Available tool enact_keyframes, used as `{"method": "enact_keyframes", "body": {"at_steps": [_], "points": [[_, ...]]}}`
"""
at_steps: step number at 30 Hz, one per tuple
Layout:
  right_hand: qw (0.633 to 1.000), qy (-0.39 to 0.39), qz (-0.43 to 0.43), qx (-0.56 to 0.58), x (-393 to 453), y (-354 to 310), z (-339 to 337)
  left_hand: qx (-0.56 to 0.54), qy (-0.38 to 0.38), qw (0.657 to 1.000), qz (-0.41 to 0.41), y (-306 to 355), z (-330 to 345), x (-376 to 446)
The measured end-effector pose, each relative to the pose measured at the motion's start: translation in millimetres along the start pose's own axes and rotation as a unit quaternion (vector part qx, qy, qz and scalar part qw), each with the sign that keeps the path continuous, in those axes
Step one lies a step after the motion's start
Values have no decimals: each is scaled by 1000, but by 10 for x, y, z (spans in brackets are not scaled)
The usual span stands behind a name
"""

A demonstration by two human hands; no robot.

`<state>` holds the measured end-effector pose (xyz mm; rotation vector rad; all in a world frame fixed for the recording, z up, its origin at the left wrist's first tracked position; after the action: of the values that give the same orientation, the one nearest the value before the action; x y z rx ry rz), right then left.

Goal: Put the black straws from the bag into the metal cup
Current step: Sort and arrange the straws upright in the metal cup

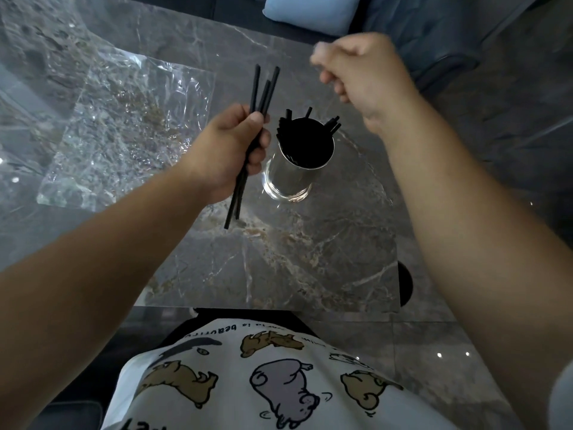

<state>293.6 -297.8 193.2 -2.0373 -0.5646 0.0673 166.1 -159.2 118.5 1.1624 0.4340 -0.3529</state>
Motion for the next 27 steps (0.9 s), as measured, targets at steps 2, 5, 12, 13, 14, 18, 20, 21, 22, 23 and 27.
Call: {"method": "enact_keyframes", "body": {"at_steps": [2, 5, 12, 13, 14, 18, 20, 21, 22, 23, 27], "points": [[996, 75, 41, -17, -125, 332, -290, -20, 12, 1000, -13, -68, -92, 7], [986, 53, 155, -21, -499, 958, -294, -59, 39, 997, -37, -204, -239, 17], [984, 40, 169, 40, -610, 1365, 200, -94, 91, 988, -81, -605, -393, 10], [985, 52, 160, 40, -583, 1364, 208, -91, 92, 988, -85, -643, -401, 4], [986, 60, 151, 42, -555, 1361, 218, -90, 93, 988, -88, -673, -409, 0], [989, 56, 128, 41, -472, 1352, 284, -93, 97, 987, -92, -731, -447, -9], [989, 61, 124, 47, -470, 1365, 292, -97, 99, 986, -92, -740, -463, -10], [989, 65, 122, 50, -477, 1374, 289, -99, 100, 986, -93, -743, -473, -8], [989, 71, 122, 55, -487, 1381, 285, -101, 101, 985, -93, -746, -482, -4], [988, 76, 123, 61, -501, 1390, 281, -103, 101, 985, -93, -749, -492, 1], [980, 95, 138, 107, -556, 1420, 298, -111, 101, 984, -93, -765, -509, 34]]}}
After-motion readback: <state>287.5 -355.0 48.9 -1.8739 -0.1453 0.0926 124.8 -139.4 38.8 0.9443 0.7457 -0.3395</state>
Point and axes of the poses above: each hand's wrist, its own x-axis towards the middle knuckle, its own z-axis out of the palm, y = z × x, the point moved 9 cm from there along x, towards the middle knuckle, and after that the axes turned 15 degrees about -z, right-handed, at the moved point
